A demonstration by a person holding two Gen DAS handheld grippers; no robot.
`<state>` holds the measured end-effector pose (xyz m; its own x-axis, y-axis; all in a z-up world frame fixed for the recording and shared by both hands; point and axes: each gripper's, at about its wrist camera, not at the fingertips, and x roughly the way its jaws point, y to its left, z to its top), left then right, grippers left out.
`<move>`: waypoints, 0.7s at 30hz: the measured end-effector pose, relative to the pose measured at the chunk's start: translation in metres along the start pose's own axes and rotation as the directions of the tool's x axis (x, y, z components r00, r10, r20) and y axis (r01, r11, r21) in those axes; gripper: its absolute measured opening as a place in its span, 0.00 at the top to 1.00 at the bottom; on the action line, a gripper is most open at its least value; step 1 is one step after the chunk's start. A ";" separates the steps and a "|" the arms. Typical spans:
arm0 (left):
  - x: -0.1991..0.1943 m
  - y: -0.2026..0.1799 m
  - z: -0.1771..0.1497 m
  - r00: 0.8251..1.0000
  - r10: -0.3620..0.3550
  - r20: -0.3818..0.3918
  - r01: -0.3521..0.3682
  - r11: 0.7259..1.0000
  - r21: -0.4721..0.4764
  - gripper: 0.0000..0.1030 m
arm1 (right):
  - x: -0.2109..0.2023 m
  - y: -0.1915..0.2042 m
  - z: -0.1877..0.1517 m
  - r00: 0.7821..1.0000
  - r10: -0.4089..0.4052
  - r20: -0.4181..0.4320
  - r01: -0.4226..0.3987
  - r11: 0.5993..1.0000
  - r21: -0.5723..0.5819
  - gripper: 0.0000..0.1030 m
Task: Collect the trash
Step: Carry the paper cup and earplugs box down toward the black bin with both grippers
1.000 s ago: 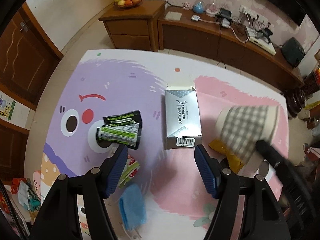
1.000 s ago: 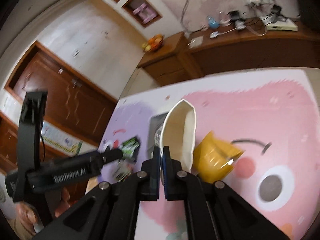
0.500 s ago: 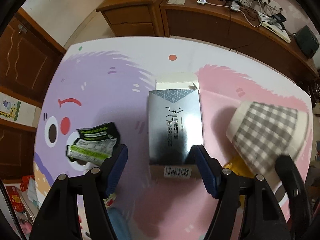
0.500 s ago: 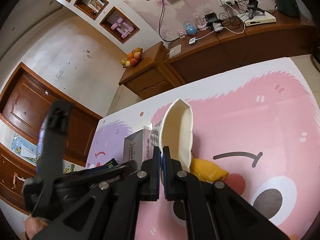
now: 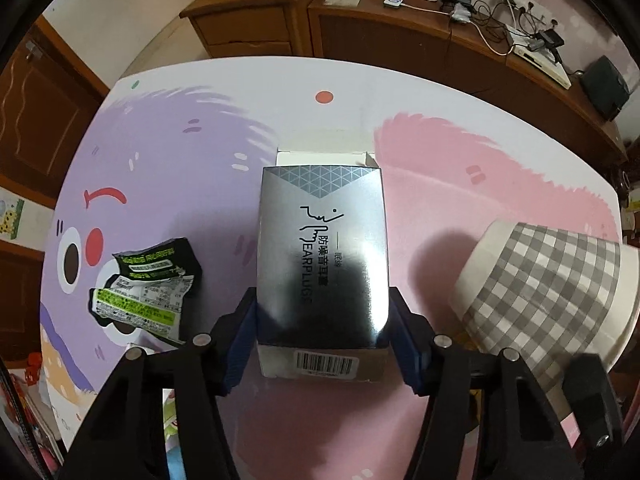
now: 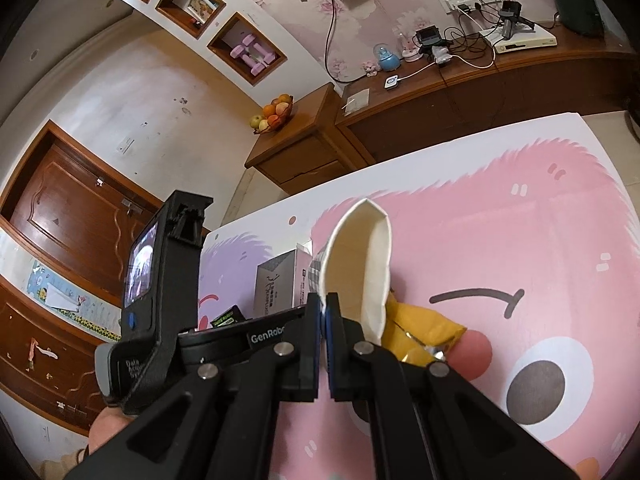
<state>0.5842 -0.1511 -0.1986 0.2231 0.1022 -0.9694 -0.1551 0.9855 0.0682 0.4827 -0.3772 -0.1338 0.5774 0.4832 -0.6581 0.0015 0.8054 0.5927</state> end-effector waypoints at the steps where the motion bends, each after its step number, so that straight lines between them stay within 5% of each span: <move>1: -0.001 0.001 -0.002 1.000 0.001 0.004 -0.001 1.000 0.003 0.43 | -0.001 0.001 -0.001 1.000 0.002 0.001 -0.002 1.000 -0.001 0.98; 21: -0.142 0.027 -0.132 0.989 -0.077 0.127 0.055 0.985 0.165 0.44 | -0.073 0.046 -0.067 1.000 0.002 -0.031 -0.003 0.999 -0.044 0.98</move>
<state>0.4209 -0.1570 -0.0899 0.3545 0.0428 -0.9341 0.0183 0.9984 0.0527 0.3859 -0.3525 -0.0890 0.5519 0.4948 -0.6712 -0.0362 0.8184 0.5736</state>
